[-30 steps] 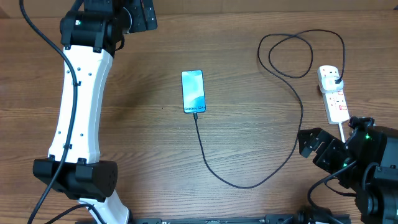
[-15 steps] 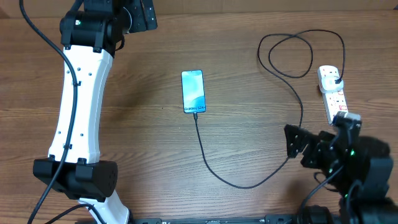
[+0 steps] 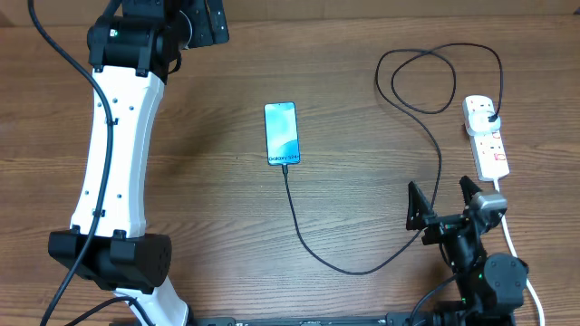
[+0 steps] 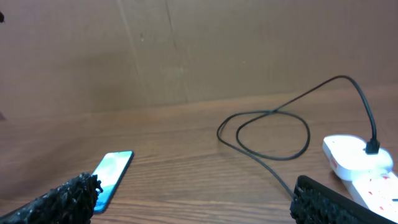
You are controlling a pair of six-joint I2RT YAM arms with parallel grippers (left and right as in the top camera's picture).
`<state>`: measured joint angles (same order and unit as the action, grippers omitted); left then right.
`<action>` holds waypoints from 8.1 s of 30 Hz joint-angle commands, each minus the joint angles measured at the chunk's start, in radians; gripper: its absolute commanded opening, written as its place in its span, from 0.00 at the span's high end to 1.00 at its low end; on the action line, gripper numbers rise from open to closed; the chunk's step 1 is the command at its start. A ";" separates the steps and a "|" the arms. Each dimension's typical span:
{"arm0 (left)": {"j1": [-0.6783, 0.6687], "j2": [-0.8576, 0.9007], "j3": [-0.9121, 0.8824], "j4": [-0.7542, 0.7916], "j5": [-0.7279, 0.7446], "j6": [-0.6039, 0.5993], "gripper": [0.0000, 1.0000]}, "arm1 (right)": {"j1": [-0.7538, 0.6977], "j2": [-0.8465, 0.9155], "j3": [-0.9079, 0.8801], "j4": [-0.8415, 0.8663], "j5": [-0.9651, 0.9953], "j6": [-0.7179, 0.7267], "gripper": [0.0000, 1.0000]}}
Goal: Plug charger to phone and switch on socket
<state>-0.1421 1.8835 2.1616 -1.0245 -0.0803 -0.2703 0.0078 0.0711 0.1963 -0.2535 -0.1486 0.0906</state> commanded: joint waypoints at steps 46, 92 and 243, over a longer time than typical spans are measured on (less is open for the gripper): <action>-0.001 0.002 -0.001 0.003 -0.008 0.012 0.00 | 0.024 -0.068 -0.188 0.171 0.110 -0.148 0.00; 0.138 -1.044 -1.342 0.531 0.049 0.216 0.00 | 0.024 -0.068 -0.188 0.171 0.110 -0.148 0.00; 0.148 -1.880 -2.156 0.951 0.010 0.248 0.00 | 0.024 -0.068 -0.188 0.172 0.110 -0.148 0.00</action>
<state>0.0010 0.0128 0.0086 -0.0734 -0.0856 -0.0444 0.0269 0.0109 0.0185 -0.0891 -0.0444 -0.0525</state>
